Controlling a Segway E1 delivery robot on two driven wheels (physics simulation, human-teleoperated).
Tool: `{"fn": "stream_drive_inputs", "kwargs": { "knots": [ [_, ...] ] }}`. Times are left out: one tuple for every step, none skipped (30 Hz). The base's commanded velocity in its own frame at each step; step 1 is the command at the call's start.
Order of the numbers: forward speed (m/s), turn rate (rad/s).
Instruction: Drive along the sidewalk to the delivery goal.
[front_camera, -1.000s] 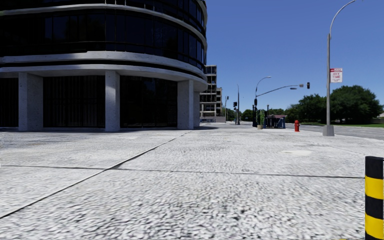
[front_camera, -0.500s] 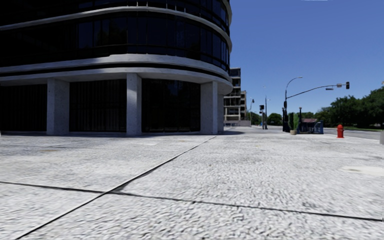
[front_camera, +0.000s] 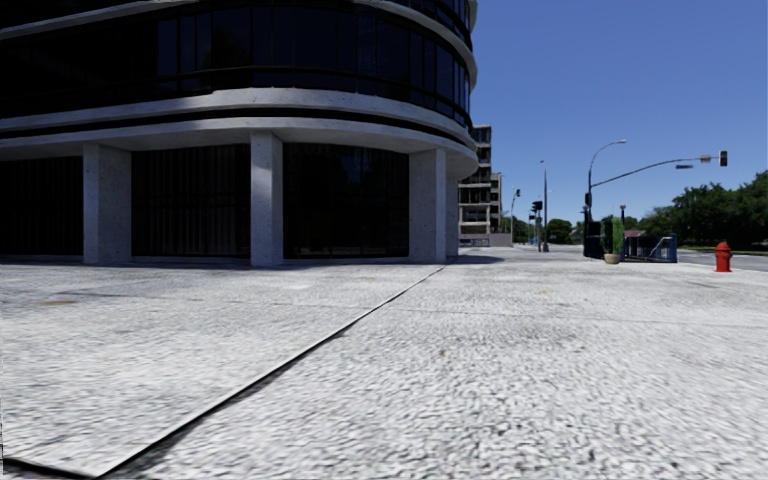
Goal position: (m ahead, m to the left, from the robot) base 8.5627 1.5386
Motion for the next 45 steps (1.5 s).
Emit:
{"fn": "stream_drive_inputs", "kwargs": {
  "knots": [
    [2.0, 0.15],
    [2.0, 0.15],
    [2.0, 0.15],
    [2.0, 0.15],
    [2.0, 0.15],
    [2.0, 0.15],
    [2.0, 0.15],
    [2.0, 0.15],
    [2.0, 0.15],
    [2.0, 0.15],
    [2.0, 0.12],
    [2.0, 0.11],
    [2.0, 0.1],
    [2.0, 0.1],
    [2.0, 0.1],
    [2.0, 0.1],
    [2.0, 0.1],
    [2.0, 0.1],
    [2.0, 0.1],
    [2.0, 0.1],
    [2.0, 0.1],
    [2.0, 0.1],
    [2.0, 0.06],
    [2.0, 0.05],
    [2.0, 0.04],
    [2.0, 0.04],
    [2.0, 0.13],
    [2.0, 0.29],
    [2.0, 0.34],
    [2.0, 0.35],
    [2.0, 0.35],
    [2.0, 0.35],
    [2.0, 0.35],
    [2.0, 0.35],
    [2.0, 0.34],
    [2.0, 0.34],
    [2.0, 0.27],
    [2.0, 0.1],
    [2.0, 0.0],
    [2.0, 0.0],
    [2.0, 0.0],
    [2.0, 0.0],
    [2.0, 0.0],
    [2.0, 0.0],
    [2.0, 0.0]
  ]
}}
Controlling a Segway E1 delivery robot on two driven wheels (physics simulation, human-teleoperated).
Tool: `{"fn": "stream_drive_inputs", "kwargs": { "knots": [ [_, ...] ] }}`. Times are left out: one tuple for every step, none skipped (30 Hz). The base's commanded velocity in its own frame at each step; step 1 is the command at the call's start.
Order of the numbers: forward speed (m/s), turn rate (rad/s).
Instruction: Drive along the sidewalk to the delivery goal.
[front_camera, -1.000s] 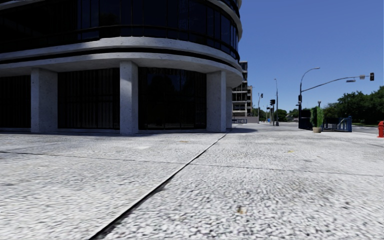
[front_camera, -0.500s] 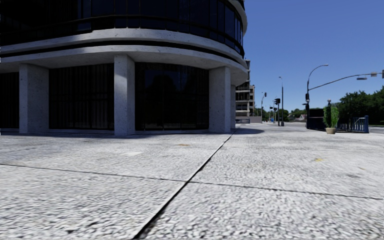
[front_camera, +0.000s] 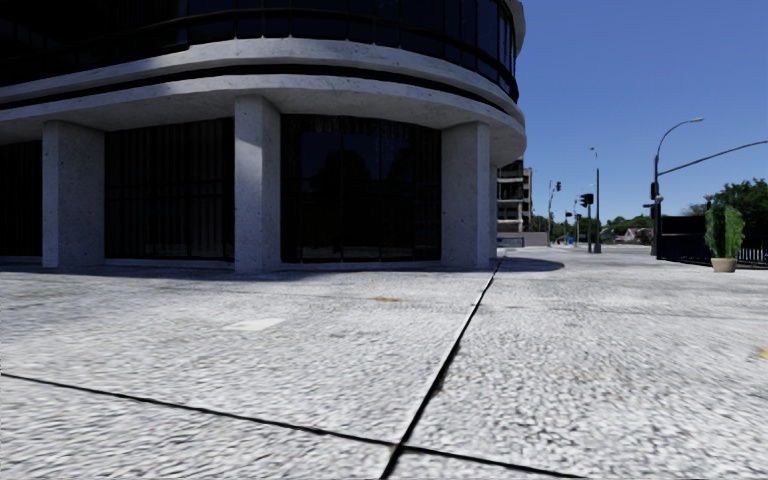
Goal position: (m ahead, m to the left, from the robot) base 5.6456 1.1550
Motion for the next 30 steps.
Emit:
{"fn": "stream_drive_inputs", "kwargs": {
  "knots": [
    [2.0, 0.0],
    [2.0, 0.0],
    [2.0, 0.0],
    [2.0, 0.0],
    [2.0, 0.0],
    [2.0, 0.02],
    [2.0, 0.02],
    [2.0, 0.13],
    [2.0, 0.25],
    [2.0, 0.33],
    [2.0, 0.33],
    [2.0, 0.36],
    [2.0, 0.37],
    [2.0, 0.37],
    [2.0, 0.37],
    [2.0, 0.37],
    [2.0, 0.3],
    [2.0, 0.06],
    [2.0, 0.0],
    [2.0, 0.0],
    [2.0, 0.0],
    [2.0, 0.0],
    [2.0, 0.0],
    [2.0, 0.0],
    [2.0, 0.0],
    [2.0, 0.0],
    [2.0, 0.0],
    [2.0, 0.0],
    [2.0, 0.0],
    [2.0, 0.0]
  ]
}}
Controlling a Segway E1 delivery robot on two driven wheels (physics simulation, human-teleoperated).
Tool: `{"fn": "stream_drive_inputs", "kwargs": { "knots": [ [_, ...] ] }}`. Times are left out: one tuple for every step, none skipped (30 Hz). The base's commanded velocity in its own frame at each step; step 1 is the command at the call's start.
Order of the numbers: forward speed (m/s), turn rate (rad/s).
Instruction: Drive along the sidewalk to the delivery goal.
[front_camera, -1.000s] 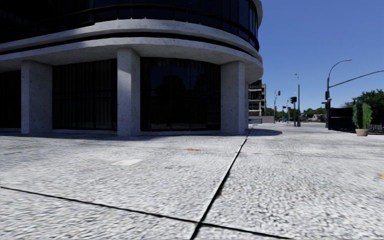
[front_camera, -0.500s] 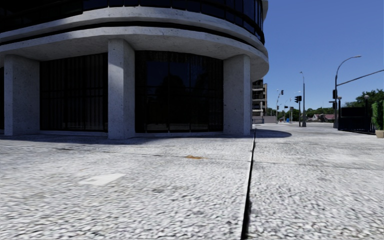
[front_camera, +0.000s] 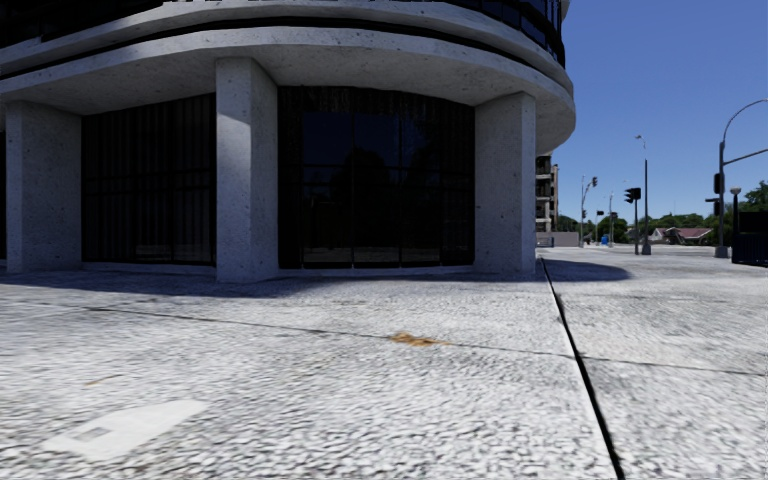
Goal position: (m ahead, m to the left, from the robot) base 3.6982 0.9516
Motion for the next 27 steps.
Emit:
{"fn": "stream_drive_inputs", "kwargs": {
  "knots": [
    [2.0, 0.0],
    [2.0, 0.0],
    [2.0, 0.0],
    [2.0, 0.0],
    [2.0, 0.0],
    [2.0, 0.04],
    [2.0, 0.16],
    [2.0, 0.25],
    [2.0, 0.25],
    [1.98, 0.27],
    [1.95, 0.21],
    [1.94, 0.0],
    [1.94, 0.0],
    [1.94, 0.0],
    [1.94, 0.0],
    [1.93, 0.0],
    [1.93, 0.0],
    [1.93, 0.0],
    [1.93, 0.0],
    [1.93, 0.0],
    [1.93, 0.0],
    [1.93, 0.0],
    [1.93, 0.0],
    [1.89, 0.14],
    [1.86, 0.2],
    [1.86, 0.2],
    [1.82, 0.21]
  ]
}}
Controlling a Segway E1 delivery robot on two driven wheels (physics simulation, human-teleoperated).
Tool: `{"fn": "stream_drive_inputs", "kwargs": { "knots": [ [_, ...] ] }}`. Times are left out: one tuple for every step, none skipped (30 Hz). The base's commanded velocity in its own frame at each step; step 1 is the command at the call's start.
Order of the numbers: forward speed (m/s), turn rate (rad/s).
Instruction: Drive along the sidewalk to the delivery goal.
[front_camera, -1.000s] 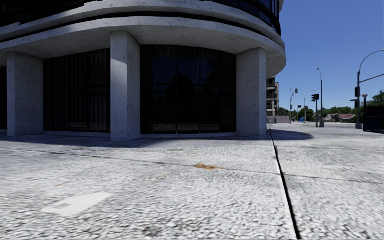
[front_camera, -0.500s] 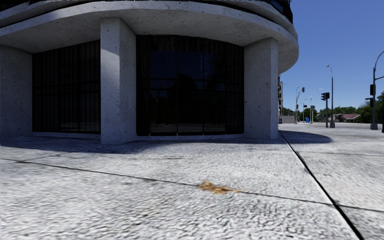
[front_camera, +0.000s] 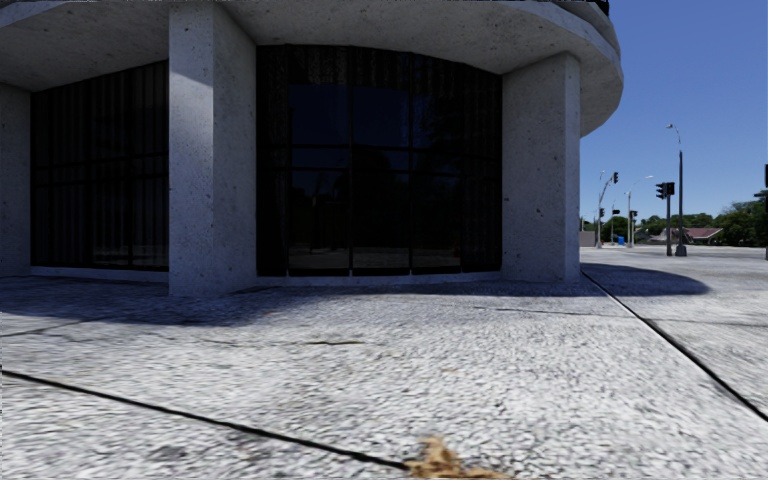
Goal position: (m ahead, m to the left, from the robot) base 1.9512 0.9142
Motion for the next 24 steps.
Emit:
{"fn": "stream_drive_inputs", "kwargs": {
  "knots": [
    [1.77, 0.21],
    [1.71, 0.22],
    [1.64, 0.23],
    [1.64, 0.23],
    [1.55, 0.28],
    [1.5, 0.3],
    [1.49, 0.3],
    [1.49, 0.3],
    [1.49, 0.3],
    [1.49, 0.3],
    [1.49, 0.28],
    [1.49, 0.06],
    [1.49, 0.06],
    [1.49, 0.0],
    [1.49, 0.0],
    [1.48, 0.0],
    [1.48, 0.0],
    [1.48, 0.0],
    [1.48, 0.0],
    [1.48, 0.1],
    [1.48, 0.18],
    [1.48, 0.18],
    [1.48, 0.26],
    [1.45, 0.31]
  ]
}}
